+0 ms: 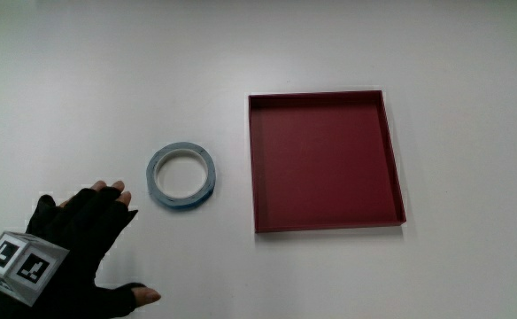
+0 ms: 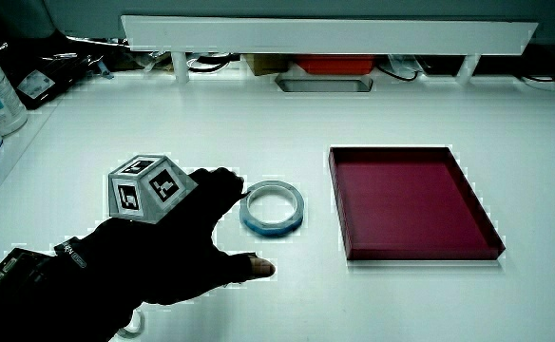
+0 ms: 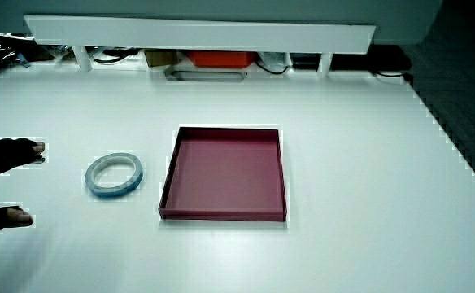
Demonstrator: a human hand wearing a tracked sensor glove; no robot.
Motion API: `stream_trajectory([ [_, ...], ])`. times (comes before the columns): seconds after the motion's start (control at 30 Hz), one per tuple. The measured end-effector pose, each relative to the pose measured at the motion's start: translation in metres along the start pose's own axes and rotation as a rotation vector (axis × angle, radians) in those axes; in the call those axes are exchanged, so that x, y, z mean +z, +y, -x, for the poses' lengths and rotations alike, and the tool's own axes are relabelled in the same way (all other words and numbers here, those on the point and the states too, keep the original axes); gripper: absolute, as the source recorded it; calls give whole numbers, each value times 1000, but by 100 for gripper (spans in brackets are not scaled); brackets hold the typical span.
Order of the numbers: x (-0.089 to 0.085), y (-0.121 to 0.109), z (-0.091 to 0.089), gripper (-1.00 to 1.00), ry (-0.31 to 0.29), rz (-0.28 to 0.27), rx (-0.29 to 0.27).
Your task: Pick blue tape
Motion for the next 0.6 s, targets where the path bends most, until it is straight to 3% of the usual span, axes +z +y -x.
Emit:
stream_trajectory([
  [0.03,1,1,-3,0,36,12,16],
  [0.2,-5,8,1,0,21,-2,10],
  [0.27,-2,11,-2,0,63,-6,14],
  [0.4,-10,20,7,0,34,-7,30],
  [0.5,-11,28,6,0,57,-33,2],
  [0.6,-17,37,12,0,15,-46,-16],
])
